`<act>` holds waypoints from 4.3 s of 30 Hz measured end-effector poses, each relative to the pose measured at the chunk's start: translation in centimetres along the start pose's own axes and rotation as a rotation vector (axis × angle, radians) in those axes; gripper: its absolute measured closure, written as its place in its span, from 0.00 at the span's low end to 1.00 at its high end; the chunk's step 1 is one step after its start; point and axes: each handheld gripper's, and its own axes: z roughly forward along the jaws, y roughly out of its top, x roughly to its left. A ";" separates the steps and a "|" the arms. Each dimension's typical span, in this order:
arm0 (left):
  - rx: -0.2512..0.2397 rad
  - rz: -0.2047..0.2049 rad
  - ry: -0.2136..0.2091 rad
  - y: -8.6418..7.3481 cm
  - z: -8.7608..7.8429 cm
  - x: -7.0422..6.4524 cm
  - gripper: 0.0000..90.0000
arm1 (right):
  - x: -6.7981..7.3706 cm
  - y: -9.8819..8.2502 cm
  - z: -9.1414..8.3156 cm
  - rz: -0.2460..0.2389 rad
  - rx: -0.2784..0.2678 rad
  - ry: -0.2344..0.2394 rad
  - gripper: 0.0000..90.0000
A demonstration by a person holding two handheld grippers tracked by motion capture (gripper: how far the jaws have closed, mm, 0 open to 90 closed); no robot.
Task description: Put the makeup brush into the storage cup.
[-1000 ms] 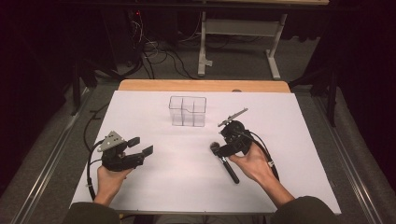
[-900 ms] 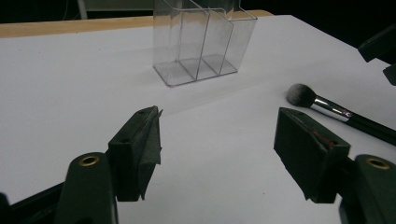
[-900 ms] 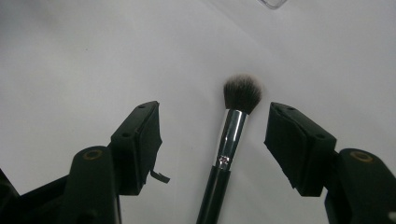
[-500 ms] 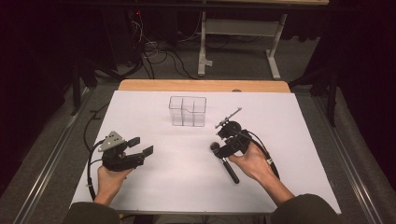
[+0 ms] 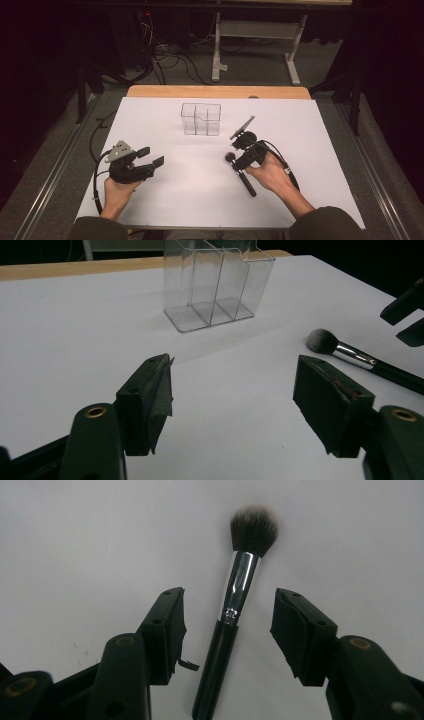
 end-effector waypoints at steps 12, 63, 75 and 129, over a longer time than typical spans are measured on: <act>-0.017 0.011 0.008 0.0 -0.2 -0.2 0.36 | 0.1 -0.1 1.1 -0.009 0.093 0.011 0.58; -0.018 0.008 0.031 0.1 -0.3 -0.1 0.35 | 0.5 -1.2 5.0 -0.012 0.220 -0.037 0.76; -0.017 0.012 0.031 0.0 -0.3 -0.2 0.36 | 0.8 -1.3 5.1 -0.049 0.212 -0.061 0.81; -0.016 0.002 0.026 0.1 -0.3 -0.2 0.36 | 0.5 -3.3 2.5 -0.071 -0.010 0.038 0.85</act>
